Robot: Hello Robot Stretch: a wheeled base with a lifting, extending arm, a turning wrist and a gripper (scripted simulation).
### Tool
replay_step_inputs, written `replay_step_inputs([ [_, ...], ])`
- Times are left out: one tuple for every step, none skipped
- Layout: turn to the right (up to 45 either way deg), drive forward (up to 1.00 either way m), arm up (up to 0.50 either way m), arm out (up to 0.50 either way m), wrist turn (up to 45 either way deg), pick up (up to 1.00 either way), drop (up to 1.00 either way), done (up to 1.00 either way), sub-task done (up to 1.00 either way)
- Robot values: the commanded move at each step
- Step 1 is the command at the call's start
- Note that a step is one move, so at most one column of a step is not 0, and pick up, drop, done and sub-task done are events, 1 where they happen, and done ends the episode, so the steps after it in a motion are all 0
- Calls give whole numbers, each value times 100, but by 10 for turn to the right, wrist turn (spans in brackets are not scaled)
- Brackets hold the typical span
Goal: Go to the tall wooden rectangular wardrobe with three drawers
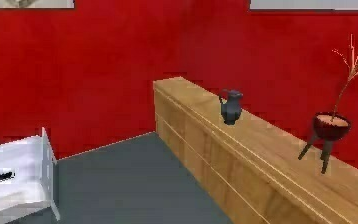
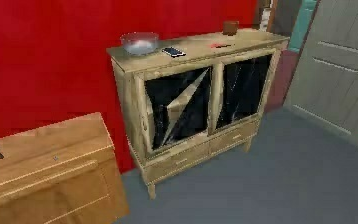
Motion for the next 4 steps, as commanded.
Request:
replay_step_inputs([
  [-450,0,0,0,0,0,0,0,0],
  [-450,0,0,0,0,0,0,0,0],
  [-450,0,0,0,0,0,0,0,0],
  [0,100,0,0,0,0,0,0,0],
])
